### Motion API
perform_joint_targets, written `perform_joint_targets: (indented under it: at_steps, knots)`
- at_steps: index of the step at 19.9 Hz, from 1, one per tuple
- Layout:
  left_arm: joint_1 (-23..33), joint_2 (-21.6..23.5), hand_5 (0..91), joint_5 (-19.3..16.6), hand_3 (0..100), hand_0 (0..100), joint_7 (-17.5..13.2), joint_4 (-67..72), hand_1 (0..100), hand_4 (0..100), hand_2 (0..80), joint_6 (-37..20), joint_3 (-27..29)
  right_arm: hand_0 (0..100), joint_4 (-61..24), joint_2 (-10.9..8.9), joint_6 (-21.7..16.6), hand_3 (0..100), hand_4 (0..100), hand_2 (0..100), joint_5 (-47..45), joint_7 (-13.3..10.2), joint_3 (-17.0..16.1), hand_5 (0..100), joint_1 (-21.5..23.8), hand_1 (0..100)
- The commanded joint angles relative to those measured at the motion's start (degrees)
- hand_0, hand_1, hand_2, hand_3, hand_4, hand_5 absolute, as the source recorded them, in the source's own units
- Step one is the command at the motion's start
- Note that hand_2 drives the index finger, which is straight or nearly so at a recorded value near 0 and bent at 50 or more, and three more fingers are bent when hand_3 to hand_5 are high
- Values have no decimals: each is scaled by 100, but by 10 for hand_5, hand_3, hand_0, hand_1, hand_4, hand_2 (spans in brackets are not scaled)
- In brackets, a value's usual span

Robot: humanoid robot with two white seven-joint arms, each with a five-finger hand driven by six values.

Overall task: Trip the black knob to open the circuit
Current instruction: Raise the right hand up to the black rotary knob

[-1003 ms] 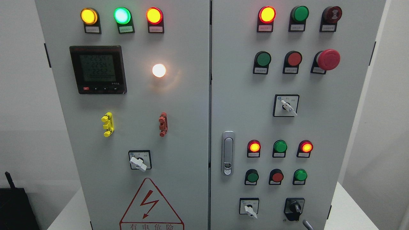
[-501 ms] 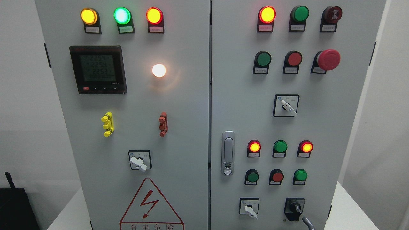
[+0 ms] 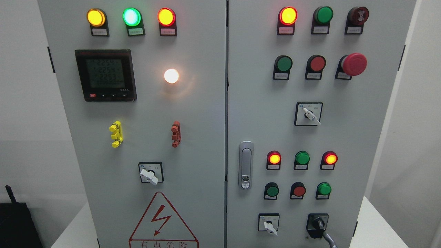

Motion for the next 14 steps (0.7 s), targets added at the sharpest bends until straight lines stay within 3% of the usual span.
perform_joint_targets:
  at_steps: [1, 14]
  knots:
    - [-14, -9, 0, 14, 0, 120, 1, -1, 389, 0, 0, -8, 7, 975, -135, -4, -41, 1000, 970, 0, -15, -16, 20, 967, -63, 823]
    - [-23, -9, 0, 14, 0, 120, 1, -1, 389, 0, 0, -8, 7, 978, -153, -4, -41, 1000, 971, 0, 3, -24, 293, 967, -107, 823]
